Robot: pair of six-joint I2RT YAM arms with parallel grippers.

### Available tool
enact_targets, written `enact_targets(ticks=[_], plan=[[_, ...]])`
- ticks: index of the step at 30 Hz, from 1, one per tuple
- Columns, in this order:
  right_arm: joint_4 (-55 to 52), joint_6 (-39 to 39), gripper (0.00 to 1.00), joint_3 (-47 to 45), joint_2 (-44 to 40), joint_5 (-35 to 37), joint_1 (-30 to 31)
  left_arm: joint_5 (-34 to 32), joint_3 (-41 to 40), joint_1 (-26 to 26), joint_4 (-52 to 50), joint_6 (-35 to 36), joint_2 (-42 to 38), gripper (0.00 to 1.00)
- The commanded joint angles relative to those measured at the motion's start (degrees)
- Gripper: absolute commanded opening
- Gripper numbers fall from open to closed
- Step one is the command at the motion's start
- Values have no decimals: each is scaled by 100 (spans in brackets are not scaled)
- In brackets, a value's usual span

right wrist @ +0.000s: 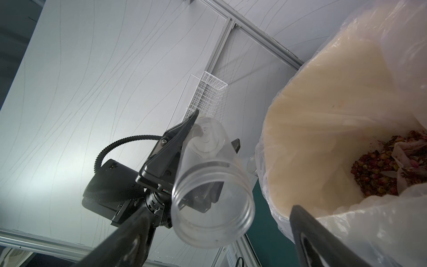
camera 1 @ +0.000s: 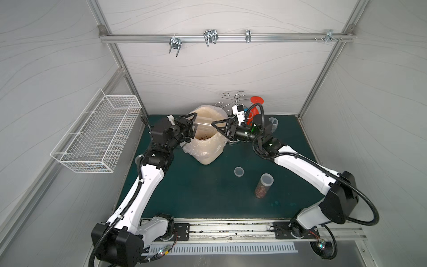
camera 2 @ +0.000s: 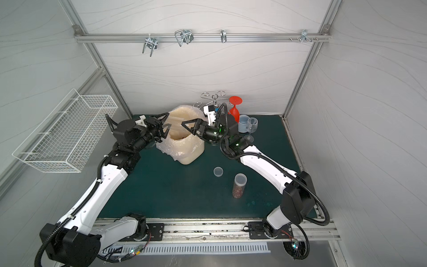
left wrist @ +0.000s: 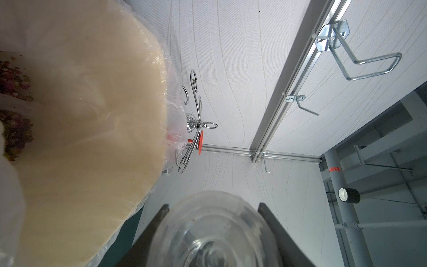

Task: Empty the moldy dried flower tea in the jars
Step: Place the jar at the center of the board.

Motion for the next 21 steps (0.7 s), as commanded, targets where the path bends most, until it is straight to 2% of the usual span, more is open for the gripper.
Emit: enact_targets(ticks=[1, 6, 21], plan=[[423, 298, 93, 242, 155, -49, 100, 155, -17, 25, 450, -228, -61, 0], [577, 479, 88, 427, 407, -63, 154, 209, -96, 24, 573, -332, -7, 0], [713, 685, 65, 785, 848, -204, 311, 222, -164, 26, 541, -276, 36, 0]])
